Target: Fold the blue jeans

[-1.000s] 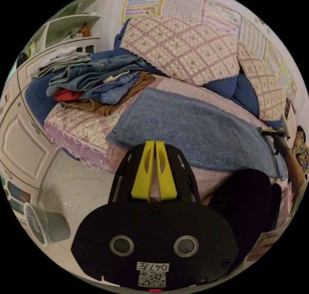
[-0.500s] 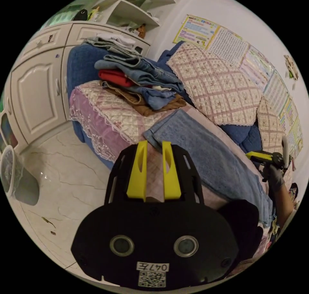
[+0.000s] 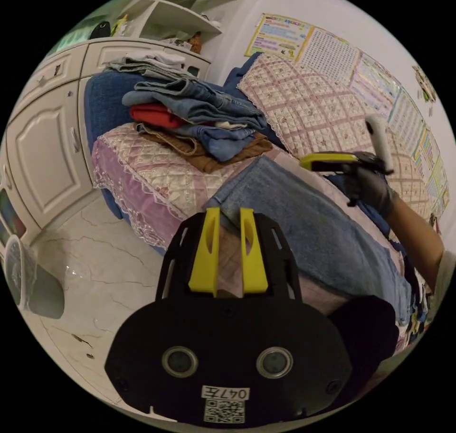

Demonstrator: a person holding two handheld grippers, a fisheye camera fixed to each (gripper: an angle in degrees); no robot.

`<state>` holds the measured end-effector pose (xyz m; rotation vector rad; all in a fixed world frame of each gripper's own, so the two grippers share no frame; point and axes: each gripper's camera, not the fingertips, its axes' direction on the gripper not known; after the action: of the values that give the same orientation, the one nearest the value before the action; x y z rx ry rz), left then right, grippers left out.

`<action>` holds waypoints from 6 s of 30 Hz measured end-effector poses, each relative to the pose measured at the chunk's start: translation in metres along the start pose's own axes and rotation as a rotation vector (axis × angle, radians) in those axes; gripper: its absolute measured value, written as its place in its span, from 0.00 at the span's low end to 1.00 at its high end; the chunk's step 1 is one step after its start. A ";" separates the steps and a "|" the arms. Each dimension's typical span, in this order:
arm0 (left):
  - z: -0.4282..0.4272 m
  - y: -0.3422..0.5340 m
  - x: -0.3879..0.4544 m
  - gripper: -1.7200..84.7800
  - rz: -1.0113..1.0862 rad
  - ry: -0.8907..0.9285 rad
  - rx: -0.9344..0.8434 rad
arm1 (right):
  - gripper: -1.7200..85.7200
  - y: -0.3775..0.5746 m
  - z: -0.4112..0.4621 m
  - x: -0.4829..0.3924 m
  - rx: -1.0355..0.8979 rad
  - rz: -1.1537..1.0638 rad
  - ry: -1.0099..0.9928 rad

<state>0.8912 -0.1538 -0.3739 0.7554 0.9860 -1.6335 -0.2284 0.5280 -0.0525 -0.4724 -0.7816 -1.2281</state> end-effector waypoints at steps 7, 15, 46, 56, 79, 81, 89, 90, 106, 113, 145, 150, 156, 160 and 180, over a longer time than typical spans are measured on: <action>0.000 0.019 0.016 0.03 0.094 0.046 0.035 | 0.03 -0.052 0.105 0.036 0.033 0.120 -0.103; -0.003 0.038 0.037 0.02 0.160 0.011 0.079 | 0.02 -0.077 0.158 0.034 0.027 0.040 -0.144; -0.030 0.110 0.109 0.11 0.201 0.024 0.125 | 0.01 0.121 0.055 0.032 0.026 0.466 0.168; -0.006 0.154 0.056 0.13 -0.196 0.256 0.001 | 0.01 0.203 0.059 0.067 -0.117 0.717 0.113; 0.063 0.233 -0.012 0.15 -0.658 0.589 0.004 | 0.00 0.388 -0.137 -0.112 0.127 0.706 -0.013; 0.066 0.237 -0.009 0.16 -0.663 0.620 -0.004 | 0.00 0.401 -0.145 -0.117 0.122 0.724 -0.021; 0.078 0.253 0.006 0.17 -0.685 0.681 -0.057 | 0.01 0.446 -0.185 -0.133 0.150 0.788 -0.057; 0.078 0.254 0.008 0.17 -0.691 0.689 -0.063 | 0.01 0.451 -0.192 -0.136 0.150 0.791 -0.054; 0.101 0.275 0.051 0.17 -0.722 0.696 -0.116 | 0.00 0.495 -0.264 -0.168 0.171 0.804 -0.055; 0.113 0.280 0.061 0.17 -0.729 0.673 -0.118 | 0.01 0.502 -0.284 -0.178 0.173 0.801 -0.059; 0.150 0.261 0.112 0.14 -0.558 0.592 -0.103 | 0.01 0.453 -0.305 -0.222 0.091 0.764 -0.002; 0.167 0.266 0.102 0.14 -0.591 0.670 -0.134 | 0.01 0.442 -0.303 -0.225 0.118 0.769 0.004; 0.177 0.284 0.111 0.14 -0.569 0.774 -0.185 | 0.01 0.430 -0.291 -0.223 0.128 0.784 -0.003; 0.194 0.278 0.092 0.14 -0.617 0.817 -0.165 | 0.01 0.420 -0.282 -0.221 0.118 0.780 -0.005; 0.229 0.196 0.018 0.02 -0.540 0.719 -0.177 | 0.01 0.319 -0.251 -0.155 0.103 0.635 0.198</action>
<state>1.0752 -0.3893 -0.3289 1.0427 1.9548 -1.7070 0.1240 0.5458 -0.3068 -0.4591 -0.4667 -0.6275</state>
